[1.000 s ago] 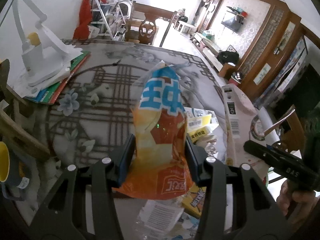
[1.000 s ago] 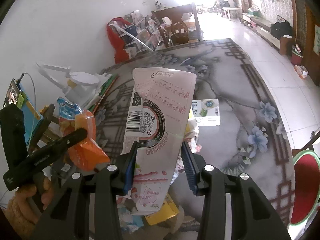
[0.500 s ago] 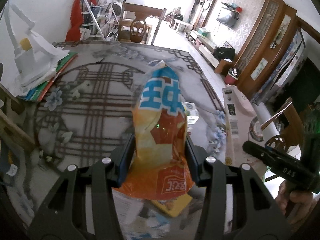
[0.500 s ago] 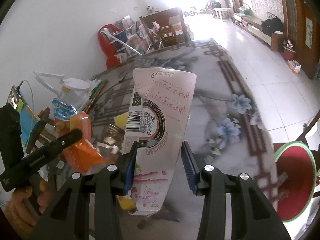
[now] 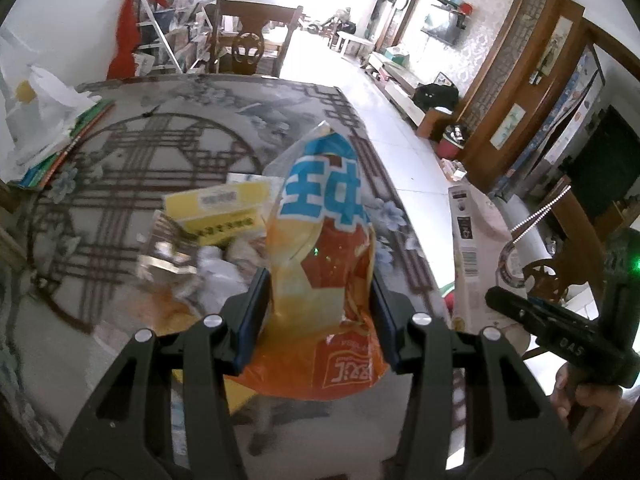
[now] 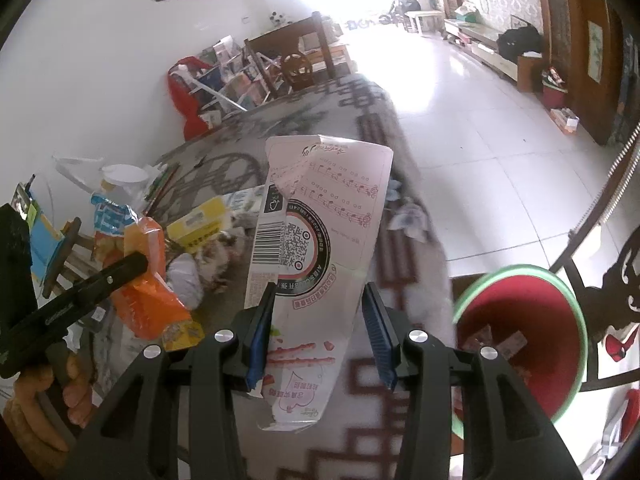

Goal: Collect trash
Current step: 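Carry the chip bag and paper packet toward the red bin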

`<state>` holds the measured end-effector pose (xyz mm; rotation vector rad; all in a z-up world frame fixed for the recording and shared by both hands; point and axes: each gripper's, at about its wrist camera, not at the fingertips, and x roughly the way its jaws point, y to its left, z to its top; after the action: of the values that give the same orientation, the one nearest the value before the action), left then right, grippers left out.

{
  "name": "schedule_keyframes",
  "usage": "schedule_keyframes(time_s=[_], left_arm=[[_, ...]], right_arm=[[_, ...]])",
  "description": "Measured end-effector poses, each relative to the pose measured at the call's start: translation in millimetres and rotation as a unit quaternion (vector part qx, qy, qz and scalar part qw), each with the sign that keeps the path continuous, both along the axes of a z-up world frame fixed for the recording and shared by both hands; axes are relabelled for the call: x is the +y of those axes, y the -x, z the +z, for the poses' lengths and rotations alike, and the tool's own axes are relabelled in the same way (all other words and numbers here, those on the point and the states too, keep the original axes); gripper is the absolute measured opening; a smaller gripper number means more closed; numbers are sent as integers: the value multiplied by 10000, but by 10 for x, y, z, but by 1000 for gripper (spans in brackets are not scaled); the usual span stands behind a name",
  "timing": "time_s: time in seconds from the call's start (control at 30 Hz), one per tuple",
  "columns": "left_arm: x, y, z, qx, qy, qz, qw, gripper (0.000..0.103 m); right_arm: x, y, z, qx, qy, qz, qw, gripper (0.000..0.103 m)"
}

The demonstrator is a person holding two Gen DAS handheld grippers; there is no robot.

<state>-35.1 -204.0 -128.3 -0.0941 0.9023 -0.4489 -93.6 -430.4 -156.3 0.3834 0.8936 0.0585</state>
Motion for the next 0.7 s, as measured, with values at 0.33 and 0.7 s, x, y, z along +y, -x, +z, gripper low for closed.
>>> schedule_keyframes(time_s=[0.33,0.7], left_arm=[[-713,229,-97,110,-43,-544,9984,47],[-1597,309,-241,299,-133,-1628,9861,47]], right_arm=[[-564,290,-61,96,76,-344,9993,41],[-1284,763,-226,316,60,-1268,9914,41]])
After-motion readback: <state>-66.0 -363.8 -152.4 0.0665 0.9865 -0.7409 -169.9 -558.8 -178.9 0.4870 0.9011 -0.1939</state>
